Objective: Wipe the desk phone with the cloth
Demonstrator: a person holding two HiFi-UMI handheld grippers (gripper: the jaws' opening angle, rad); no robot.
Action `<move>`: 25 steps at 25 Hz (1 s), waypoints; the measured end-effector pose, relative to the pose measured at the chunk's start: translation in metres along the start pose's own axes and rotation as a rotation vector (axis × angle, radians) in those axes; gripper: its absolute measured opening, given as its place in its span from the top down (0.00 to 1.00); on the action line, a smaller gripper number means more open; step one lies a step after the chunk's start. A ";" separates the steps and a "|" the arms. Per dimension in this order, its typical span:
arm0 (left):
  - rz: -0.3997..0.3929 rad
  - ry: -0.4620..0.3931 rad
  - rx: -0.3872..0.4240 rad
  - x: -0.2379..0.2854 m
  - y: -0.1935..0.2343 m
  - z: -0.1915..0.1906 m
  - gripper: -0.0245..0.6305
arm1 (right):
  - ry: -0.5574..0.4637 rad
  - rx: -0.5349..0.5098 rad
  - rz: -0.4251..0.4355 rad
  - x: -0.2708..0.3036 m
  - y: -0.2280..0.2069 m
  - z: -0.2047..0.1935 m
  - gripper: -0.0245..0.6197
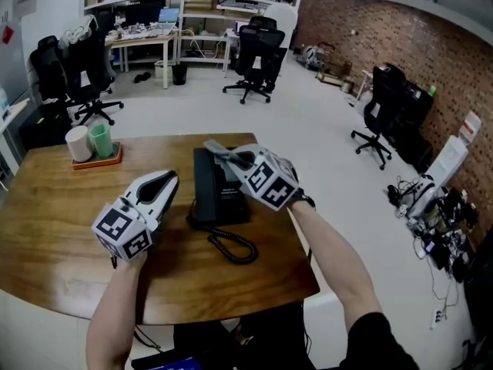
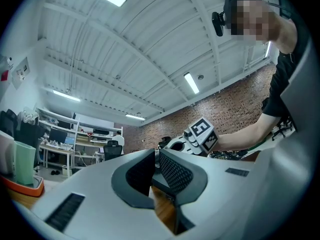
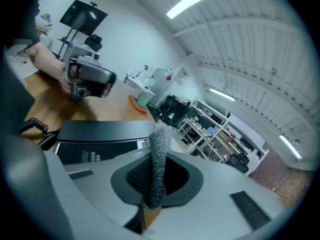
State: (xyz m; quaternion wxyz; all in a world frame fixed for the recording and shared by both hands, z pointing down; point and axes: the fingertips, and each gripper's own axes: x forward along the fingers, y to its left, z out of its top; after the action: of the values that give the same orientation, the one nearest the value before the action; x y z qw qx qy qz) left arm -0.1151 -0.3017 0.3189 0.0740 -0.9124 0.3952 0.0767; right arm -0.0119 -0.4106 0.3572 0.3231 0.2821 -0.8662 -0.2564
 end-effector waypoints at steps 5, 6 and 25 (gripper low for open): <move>-0.001 0.007 0.012 0.001 -0.002 0.000 0.94 | 0.003 -0.180 0.144 -0.041 0.069 -0.005 0.92; -0.001 0.007 0.013 0.001 -0.002 0.000 0.94 | 0.001 -0.221 0.183 -0.050 0.085 -0.006 0.92; -0.004 0.008 -0.008 -0.001 -0.003 0.000 0.94 | 0.045 0.014 -0.103 0.009 -0.038 -0.015 0.92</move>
State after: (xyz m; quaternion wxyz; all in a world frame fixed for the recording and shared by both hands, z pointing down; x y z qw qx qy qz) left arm -0.1135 -0.2996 0.3192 0.0688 -0.9137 0.3934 0.0747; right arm 0.0057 -0.4470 0.3471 0.3267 0.3345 -0.8448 -0.2600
